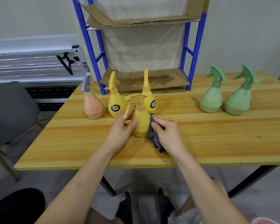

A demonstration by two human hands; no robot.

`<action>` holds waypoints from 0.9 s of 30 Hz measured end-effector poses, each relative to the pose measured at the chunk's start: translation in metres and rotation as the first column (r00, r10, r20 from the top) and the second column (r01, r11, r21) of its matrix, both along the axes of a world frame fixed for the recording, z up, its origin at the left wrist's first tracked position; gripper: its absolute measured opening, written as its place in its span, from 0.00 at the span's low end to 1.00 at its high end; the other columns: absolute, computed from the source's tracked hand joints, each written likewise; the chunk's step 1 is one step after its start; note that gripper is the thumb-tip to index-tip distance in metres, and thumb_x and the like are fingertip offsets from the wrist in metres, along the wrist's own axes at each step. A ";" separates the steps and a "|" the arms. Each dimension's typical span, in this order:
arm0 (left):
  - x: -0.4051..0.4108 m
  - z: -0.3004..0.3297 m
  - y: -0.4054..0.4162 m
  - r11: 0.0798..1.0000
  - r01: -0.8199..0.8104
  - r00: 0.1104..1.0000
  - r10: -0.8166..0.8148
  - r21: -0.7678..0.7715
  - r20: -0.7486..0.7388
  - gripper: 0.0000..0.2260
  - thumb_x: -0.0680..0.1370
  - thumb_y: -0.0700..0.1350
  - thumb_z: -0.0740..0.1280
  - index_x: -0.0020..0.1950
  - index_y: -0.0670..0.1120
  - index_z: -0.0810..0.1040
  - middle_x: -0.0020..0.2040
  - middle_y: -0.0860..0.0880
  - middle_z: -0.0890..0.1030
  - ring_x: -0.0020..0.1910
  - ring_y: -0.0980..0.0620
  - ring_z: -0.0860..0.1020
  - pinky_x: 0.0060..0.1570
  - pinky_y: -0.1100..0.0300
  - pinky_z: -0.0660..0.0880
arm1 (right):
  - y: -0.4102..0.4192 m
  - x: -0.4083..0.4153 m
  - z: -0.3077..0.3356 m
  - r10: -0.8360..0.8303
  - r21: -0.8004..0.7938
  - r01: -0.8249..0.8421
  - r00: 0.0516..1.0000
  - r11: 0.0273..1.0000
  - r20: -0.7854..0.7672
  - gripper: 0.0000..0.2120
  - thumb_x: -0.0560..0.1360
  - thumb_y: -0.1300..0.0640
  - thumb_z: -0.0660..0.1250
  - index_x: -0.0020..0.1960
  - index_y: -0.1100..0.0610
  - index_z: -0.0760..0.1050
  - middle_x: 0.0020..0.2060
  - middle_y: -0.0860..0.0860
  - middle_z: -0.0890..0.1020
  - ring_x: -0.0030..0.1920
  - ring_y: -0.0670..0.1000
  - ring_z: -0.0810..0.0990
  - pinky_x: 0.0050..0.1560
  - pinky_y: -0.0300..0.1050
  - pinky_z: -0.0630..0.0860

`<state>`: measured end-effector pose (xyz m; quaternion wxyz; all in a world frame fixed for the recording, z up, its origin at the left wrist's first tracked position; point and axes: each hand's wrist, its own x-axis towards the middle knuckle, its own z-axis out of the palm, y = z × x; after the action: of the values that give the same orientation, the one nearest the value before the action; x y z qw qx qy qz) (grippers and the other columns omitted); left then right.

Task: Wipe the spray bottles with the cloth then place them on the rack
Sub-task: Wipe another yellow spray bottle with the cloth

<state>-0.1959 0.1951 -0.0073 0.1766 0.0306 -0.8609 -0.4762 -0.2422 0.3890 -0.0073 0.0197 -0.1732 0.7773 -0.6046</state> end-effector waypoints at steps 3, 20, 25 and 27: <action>0.002 0.002 0.002 1.000 0.011 1.000 -0.012 0.027 0.019 0.31 0.77 0.64 0.69 0.78 0.57 0.68 0.72 0.55 0.74 0.70 0.59 0.73 0.68 0.47 0.74 | -0.007 0.002 0.008 -0.024 -0.049 0.025 1.000 0.999 0.019 0.15 0.81 0.59 0.66 0.67 0.50 0.80 0.59 0.41 0.83 0.61 0.38 0.79 0.67 0.41 0.75; 0.005 0.003 0.004 0.995 -0.027 1.000 0.027 -0.099 0.000 0.24 0.82 0.49 0.67 0.77 0.51 0.66 0.70 0.54 0.74 0.68 0.55 0.73 0.69 0.51 0.72 | 0.011 0.003 -0.003 0.132 0.353 -0.059 0.973 0.934 -0.187 0.25 0.81 0.54 0.66 0.76 0.41 0.68 0.74 0.41 0.71 0.76 0.43 0.65 0.77 0.50 0.64; 0.007 0.003 0.001 0.995 -0.016 1.000 0.016 -0.103 -0.002 0.23 0.81 0.56 0.65 0.73 0.49 0.68 0.69 0.55 0.75 0.68 0.59 0.73 0.69 0.51 0.72 | 0.013 0.012 -0.008 0.124 0.433 -0.005 0.961 0.901 -0.247 0.29 0.81 0.51 0.66 0.78 0.34 0.61 0.60 0.46 0.81 0.58 0.49 0.78 0.54 0.45 0.75; 0.007 0.004 0.003 0.996 -0.030 1.000 0.030 -0.085 -0.002 0.23 0.80 0.58 0.66 0.73 0.52 0.69 0.68 0.57 0.76 0.66 0.59 0.74 0.67 0.52 0.74 | 0.008 0.014 -0.009 0.051 0.417 0.077 0.956 0.906 -0.288 0.28 0.81 0.50 0.67 0.77 0.35 0.62 0.59 0.47 0.82 0.55 0.51 0.80 0.54 0.48 0.77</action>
<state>-0.1890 0.1983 -0.0038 0.1851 0.0359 -0.8797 -0.4366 -0.2281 0.3966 -0.0166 -0.0621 -0.2468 0.8854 -0.3891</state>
